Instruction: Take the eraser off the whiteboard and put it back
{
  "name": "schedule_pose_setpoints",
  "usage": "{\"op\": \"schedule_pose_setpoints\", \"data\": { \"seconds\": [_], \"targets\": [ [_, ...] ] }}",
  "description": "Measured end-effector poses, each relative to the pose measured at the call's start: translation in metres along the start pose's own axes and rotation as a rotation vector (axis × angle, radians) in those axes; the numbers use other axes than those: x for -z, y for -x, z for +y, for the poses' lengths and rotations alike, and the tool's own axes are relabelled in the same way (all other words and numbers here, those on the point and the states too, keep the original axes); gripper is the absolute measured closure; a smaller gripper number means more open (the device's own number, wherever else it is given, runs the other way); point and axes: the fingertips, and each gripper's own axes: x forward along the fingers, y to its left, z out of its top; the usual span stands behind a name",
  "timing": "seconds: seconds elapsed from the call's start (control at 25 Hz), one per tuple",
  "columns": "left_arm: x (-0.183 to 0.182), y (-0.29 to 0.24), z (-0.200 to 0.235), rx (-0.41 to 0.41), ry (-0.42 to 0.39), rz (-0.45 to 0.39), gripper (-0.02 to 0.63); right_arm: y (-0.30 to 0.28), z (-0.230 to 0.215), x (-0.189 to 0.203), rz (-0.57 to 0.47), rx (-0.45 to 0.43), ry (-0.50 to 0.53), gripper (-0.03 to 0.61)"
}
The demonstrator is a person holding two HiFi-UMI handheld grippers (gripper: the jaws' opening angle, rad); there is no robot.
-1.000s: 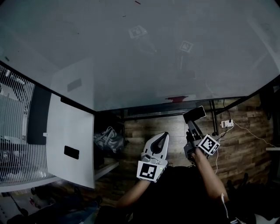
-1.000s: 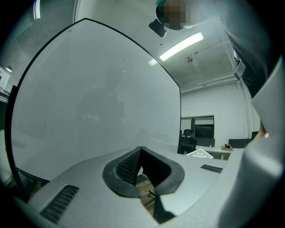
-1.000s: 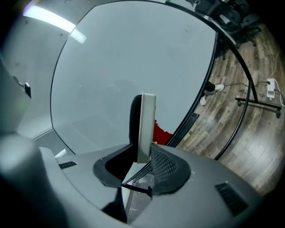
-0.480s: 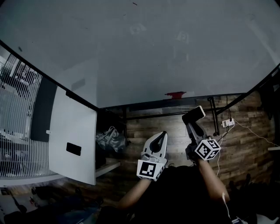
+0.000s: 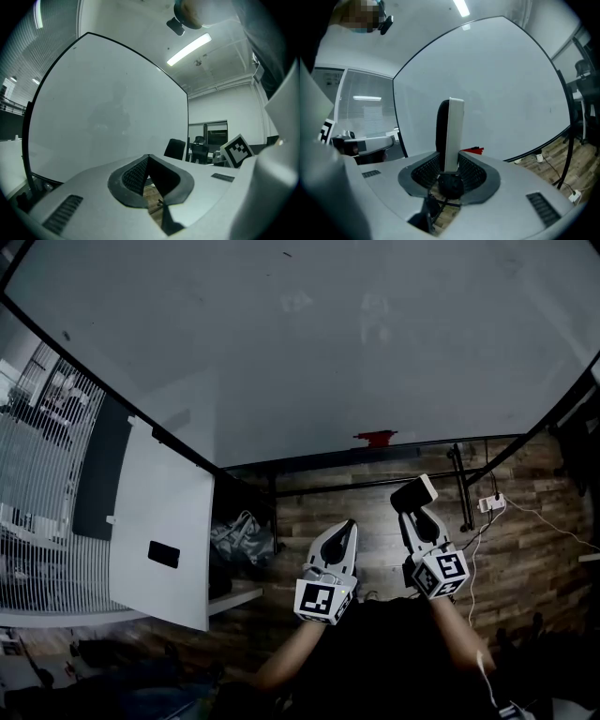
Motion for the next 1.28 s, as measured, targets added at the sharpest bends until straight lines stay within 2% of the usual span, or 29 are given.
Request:
{"op": "schedule_pose_setpoints", "data": {
  "seconds": [0.16, 0.84, 1.28],
  "targets": [
    [0.0, 0.009, -0.005, -0.003, 0.005, -0.004, 0.606, 0.015, 0.017, -0.002, 0.003, -0.004, 0.061, 0.446],
    [0.006, 0.025, -0.013, -0.014, 0.016, -0.001, 0.606, 0.031, 0.027, 0.002, -0.018, -0.033, 0.068, 0.446],
    [0.004, 0.029, -0.025, -0.03, -0.007, -0.015, 0.606, 0.041, 0.032, -0.007, -0.033, -0.06, 0.086, 0.446]
  ]
}}
